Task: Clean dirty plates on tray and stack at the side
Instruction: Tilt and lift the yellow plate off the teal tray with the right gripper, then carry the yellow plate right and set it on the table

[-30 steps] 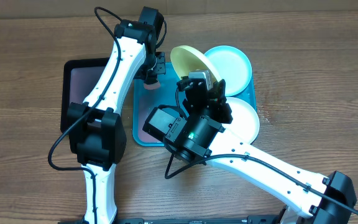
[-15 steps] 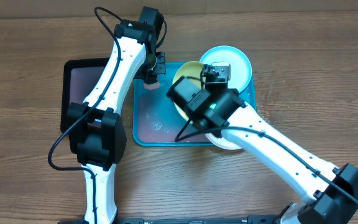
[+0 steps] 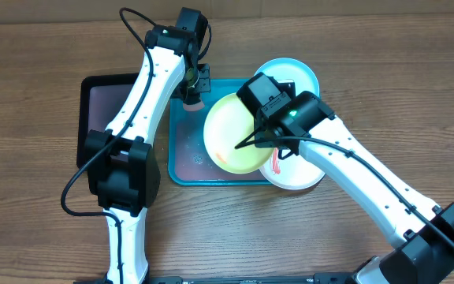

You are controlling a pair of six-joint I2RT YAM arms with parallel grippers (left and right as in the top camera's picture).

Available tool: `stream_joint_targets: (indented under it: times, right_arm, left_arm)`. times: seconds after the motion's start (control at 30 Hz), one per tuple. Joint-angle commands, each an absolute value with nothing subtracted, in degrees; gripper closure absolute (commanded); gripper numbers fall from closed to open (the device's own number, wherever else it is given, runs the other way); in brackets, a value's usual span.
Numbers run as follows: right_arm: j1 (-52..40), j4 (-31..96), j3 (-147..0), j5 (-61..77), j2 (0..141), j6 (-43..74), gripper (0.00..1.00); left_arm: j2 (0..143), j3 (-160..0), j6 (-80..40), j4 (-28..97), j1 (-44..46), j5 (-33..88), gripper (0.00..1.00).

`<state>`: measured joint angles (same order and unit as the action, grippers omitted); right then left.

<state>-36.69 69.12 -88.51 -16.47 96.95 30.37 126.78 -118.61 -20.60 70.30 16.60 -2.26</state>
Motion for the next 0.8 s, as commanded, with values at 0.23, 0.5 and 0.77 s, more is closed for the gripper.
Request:
stream_joint_targets:
  times: [0.23,0.5,0.77]
  right_arm:
    - [-25.1,65.43,-89.65,-1.08,95.53,28.67,0.96]
    - [-8.82,65.56,-89.65,-0.86,95.98,27.97,0.96]
    - [9.61,64.53,-89.56,-0.08,102.26,26.59,0.96]
  left_arm:
    - [126.98,-118.96,-20.14,67.77,16.51,-3.55,0.96]
    - [127.22,-118.96,-20.14,67.07,16.51,-3.55,0.96]
    - [127.24,-118.96,-20.12,67.29,16.51,-3.55,0.96]
